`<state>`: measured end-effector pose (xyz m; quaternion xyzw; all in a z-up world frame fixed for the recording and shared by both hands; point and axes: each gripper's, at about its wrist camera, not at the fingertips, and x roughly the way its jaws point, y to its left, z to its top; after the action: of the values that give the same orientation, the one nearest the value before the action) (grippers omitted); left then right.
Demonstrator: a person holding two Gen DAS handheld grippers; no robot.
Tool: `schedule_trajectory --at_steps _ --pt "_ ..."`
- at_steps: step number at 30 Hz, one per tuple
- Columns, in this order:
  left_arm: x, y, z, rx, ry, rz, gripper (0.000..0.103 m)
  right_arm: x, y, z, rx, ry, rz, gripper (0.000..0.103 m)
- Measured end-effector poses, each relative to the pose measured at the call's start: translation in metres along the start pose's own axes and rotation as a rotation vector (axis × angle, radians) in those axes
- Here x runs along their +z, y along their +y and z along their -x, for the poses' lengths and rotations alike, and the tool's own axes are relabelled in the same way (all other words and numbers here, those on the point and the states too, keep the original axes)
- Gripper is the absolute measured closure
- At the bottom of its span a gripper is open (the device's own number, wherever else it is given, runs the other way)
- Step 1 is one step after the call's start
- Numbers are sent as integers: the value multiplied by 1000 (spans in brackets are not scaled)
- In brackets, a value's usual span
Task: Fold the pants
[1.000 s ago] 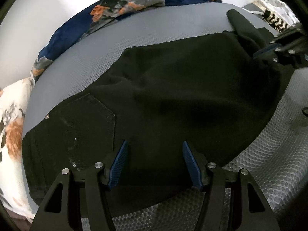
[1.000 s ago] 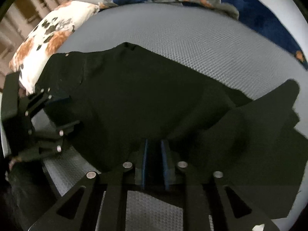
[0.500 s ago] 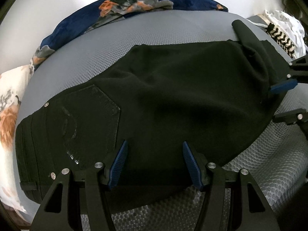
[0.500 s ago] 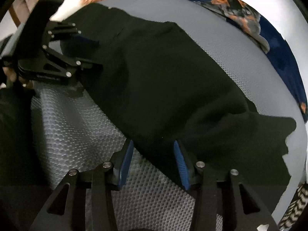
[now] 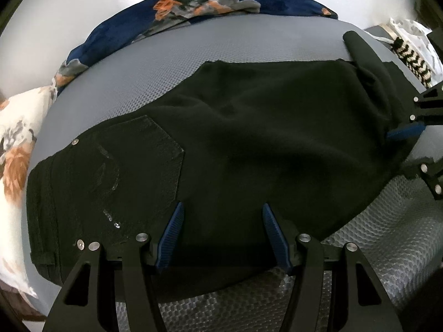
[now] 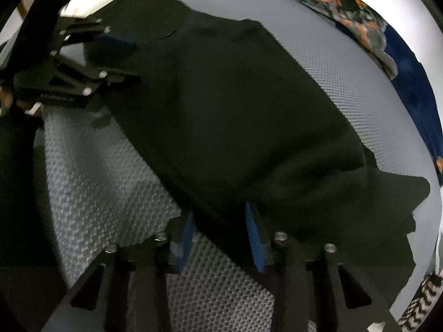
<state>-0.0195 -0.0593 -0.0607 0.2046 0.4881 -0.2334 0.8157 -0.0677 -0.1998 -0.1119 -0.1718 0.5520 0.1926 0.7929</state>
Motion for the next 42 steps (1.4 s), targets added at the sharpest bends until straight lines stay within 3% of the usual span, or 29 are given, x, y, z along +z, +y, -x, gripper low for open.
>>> schedule_trajectory --at_steps 6,11,16,31,39,42 --pt "-2 -4 4 -24 -2 -30 43 -1 3 0 -14 10 27 77" --pt "-1 -13 4 -33 -4 -66 43 8 -14 -1 54 -12 -109 90" --pt "1 -15 3 -22 -4 -62 43 14 -24 2 84 -26 -192 93" --pt "1 -16 3 -15 -1 -75 43 6 -27 3 190 23 -265 92" --pt "2 -21 2 -22 2 -96 43 10 -31 2 185 9 -300 88" --pt "3 -24 3 -28 -1 -104 43 11 -29 5 157 -14 -270 92"
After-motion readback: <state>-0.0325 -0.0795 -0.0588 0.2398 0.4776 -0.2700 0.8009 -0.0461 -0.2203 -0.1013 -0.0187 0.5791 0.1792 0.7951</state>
